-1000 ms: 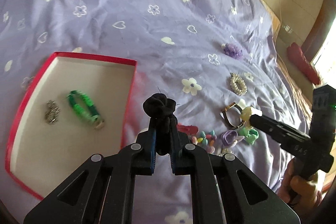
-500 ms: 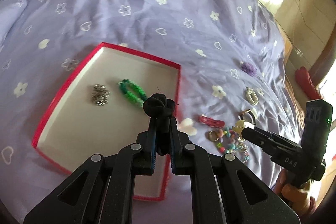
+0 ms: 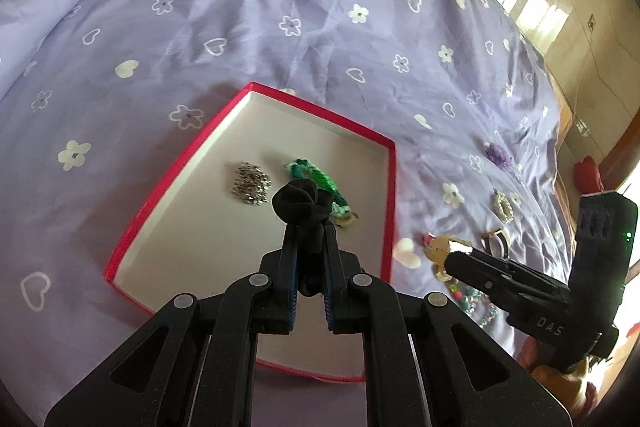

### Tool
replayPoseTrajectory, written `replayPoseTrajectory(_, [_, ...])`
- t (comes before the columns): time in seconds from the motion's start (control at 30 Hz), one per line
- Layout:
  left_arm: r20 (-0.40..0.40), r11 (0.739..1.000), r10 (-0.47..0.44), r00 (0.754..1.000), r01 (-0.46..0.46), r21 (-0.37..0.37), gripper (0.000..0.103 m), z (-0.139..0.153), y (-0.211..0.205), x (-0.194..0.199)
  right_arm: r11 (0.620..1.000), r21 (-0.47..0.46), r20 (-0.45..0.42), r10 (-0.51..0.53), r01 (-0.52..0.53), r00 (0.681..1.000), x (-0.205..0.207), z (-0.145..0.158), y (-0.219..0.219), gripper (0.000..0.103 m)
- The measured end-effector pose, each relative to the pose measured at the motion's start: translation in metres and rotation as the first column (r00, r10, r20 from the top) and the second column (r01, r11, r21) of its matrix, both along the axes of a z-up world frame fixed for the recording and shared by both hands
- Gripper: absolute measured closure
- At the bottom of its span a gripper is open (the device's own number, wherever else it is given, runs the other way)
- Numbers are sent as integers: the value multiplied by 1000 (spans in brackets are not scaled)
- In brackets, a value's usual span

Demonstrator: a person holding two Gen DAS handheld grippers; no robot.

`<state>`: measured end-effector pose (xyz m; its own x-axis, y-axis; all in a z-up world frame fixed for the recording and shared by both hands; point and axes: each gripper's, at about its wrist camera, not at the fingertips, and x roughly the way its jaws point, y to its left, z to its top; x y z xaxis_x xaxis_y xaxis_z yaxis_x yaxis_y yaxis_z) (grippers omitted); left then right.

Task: Organize jewelry
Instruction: 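Carry scrunchie and yellow clip into the red box and release both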

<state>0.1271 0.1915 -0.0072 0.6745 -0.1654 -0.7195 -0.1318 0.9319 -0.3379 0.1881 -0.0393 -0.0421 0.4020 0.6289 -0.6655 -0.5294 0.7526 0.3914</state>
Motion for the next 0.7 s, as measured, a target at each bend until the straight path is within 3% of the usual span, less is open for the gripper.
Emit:
replayPoseTrajectory(0.37, [-6,998,47,999,-47,-46,94,-21,42,27,994,-54,-21,90,-91,996,30,-16,70,68])
replayPoseTrajectory(0.7, [-103,996,73,992,-78,-38,94,-64,60,48,982,-146,-46,112,-118,993,48,-43,103,68])
